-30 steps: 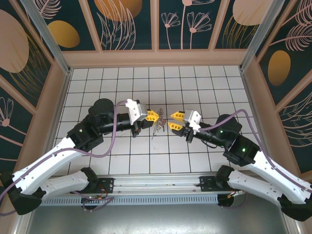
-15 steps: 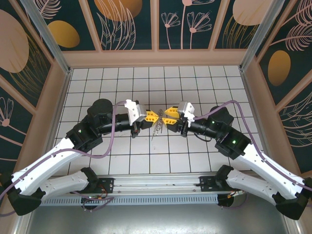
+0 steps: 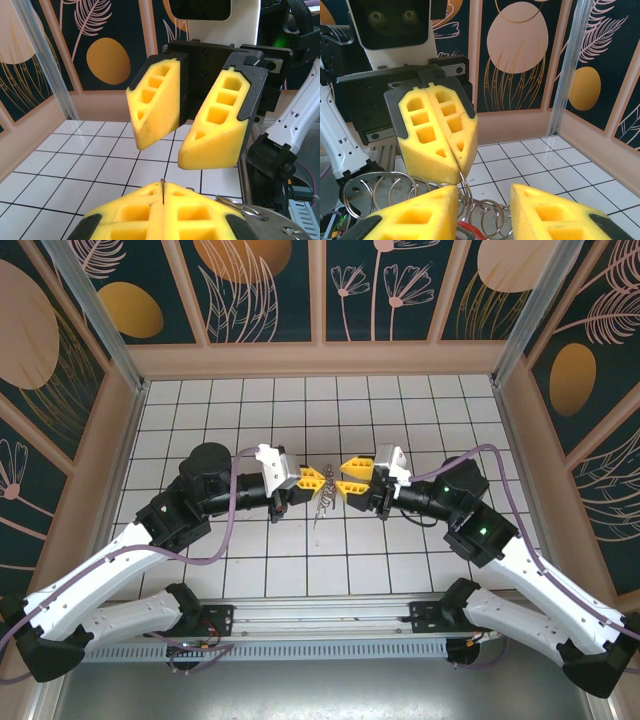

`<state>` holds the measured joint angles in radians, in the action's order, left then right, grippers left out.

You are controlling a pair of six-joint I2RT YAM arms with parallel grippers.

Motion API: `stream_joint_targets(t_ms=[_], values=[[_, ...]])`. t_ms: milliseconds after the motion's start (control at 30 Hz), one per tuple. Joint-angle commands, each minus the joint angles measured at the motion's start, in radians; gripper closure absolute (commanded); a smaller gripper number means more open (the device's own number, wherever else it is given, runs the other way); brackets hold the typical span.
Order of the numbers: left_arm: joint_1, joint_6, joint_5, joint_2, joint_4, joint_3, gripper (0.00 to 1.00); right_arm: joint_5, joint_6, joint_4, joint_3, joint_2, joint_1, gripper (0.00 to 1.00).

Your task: Put the keys on the keyring

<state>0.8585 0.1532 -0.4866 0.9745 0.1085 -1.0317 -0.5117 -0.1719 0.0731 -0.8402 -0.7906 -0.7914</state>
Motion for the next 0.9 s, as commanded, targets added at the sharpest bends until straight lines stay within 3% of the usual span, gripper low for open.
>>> stream_joint_targets(t_ms=[0,400,867], values=[[0.001,0.013,0.002,-0.017,-0.021,-0.002,1.0,-0.039,0.025,0.043,0.011,-0.005,0.007,0.66],[0.002,0.015,0.007,-0.011,-0.016,-0.004,1.0,-0.201,0.042,0.013,-0.016,-0.086,0.011,0.66],[0.002,0.011,-0.004,-0.014,-0.011,-0.004,1.0,-0.147,0.02,0.002,-0.031,-0.097,0.018,0.89]])
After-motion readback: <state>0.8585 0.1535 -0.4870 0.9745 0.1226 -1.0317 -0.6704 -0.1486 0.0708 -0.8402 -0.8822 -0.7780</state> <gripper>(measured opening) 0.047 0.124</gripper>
